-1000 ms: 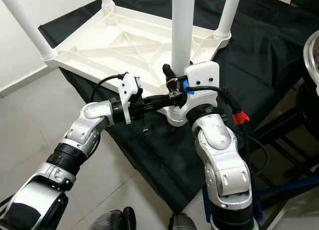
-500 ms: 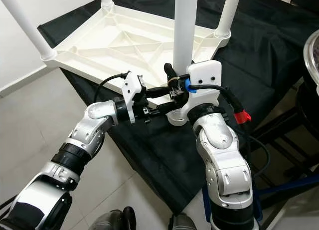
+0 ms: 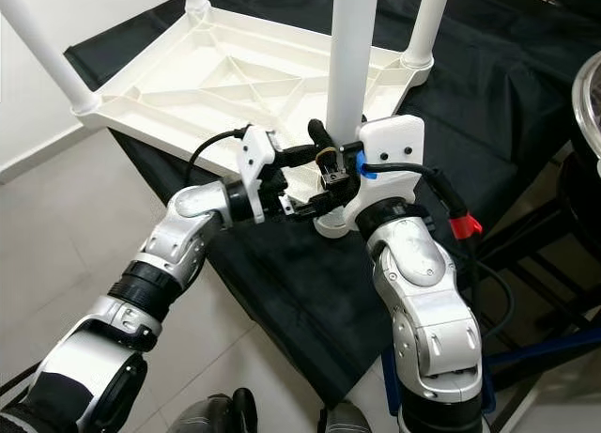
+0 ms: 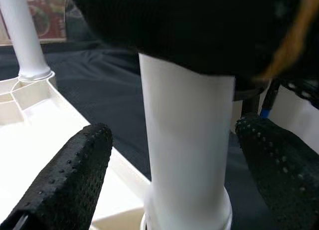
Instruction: Building children table
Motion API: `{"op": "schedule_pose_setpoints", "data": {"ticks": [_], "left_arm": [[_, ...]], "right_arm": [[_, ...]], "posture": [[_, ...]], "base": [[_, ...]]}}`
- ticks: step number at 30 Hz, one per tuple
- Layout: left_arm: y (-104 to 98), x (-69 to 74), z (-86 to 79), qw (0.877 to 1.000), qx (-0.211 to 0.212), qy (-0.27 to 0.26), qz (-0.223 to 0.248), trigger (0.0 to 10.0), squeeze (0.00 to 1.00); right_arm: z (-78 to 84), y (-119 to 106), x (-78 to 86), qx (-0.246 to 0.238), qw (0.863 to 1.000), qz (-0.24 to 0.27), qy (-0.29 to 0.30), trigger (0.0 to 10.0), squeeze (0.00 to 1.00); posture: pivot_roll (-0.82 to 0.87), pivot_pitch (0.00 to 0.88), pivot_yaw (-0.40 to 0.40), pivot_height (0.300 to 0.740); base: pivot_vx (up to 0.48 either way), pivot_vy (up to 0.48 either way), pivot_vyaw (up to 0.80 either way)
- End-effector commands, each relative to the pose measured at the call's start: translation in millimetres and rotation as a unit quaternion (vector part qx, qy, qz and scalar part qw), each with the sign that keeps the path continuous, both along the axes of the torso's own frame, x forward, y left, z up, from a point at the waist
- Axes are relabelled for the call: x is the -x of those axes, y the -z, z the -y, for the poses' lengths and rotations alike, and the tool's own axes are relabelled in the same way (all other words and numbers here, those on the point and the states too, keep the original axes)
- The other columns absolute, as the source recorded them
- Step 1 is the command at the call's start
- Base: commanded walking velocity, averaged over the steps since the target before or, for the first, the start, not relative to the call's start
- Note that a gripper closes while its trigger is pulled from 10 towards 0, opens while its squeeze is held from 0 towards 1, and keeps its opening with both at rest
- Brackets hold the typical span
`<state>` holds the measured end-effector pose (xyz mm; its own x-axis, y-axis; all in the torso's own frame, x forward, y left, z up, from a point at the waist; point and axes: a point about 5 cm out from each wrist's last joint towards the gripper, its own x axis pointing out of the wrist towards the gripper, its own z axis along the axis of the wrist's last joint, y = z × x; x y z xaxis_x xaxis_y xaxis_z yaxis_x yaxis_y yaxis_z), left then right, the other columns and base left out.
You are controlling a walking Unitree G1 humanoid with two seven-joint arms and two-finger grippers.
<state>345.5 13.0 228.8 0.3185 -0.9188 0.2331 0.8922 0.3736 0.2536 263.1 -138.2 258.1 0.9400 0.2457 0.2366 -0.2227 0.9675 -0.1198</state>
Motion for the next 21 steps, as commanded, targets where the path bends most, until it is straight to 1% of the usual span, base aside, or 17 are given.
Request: {"op": "schedule_pose_setpoints", "data": {"ticks": [1,7,8,9,10,21], "left_arm": [[5.7,-0.1,4.1,1.000,-0.004,0.008,-0.013,10.0,0.00],[3.9,0.1,8.9,1.000,-0.002,0.015,-0.011,10.0,0.00],[3.3,0.3,9.1,1.000,-0.002,0.017,-0.010,3.5,0.00],[3.3,0.3,9.1,1.000,-0.002,0.017,-0.010,3.5,0.00],[3.4,0.4,8.7,1.000,-0.004,0.019,-0.008,0.0,0.00],[8.9,2.0,4.5,1.000,-0.014,0.022,-0.001,0.0,0.00]], "right_arm": [[1.9,35.2,-2.9,-0.002,0.995,-0.104,-0.001,10.0,0.00],[-0.7,35.9,1.5,-0.003,0.995,-0.103,-0.012,10.0,0.00],[-0.6,36.3,2.2,-0.002,0.995,-0.104,-0.013,10.0,0.00],[-0.6,36.3,2.2,-0.002,0.995,-0.104,-0.013,10.0,0.00],[-0.5,36.5,2.5,-0.001,0.994,-0.104,-0.014,10.0,0.00],[-1.8,35.4,3.8,0.004,0.995,-0.099,-0.026,10.0,0.00]], "posture": [[-0.07,0.256,0.115,0.740],[-0.08,0.257,0.120,0.740],[-0.07,0.256,0.120,0.740],[-0.07,0.256,0.120,0.740],[-0.07,0.257,0.120,0.740],[-0.07,0.252,0.116,0.740]], "base": [[0.000,0.000,0.00],[0.000,0.000,0.00],[0.000,0.000,0.00],[0.000,0.000,0.00],[0.000,0.000,0.00],[0.000,0.000,0.00]]}}
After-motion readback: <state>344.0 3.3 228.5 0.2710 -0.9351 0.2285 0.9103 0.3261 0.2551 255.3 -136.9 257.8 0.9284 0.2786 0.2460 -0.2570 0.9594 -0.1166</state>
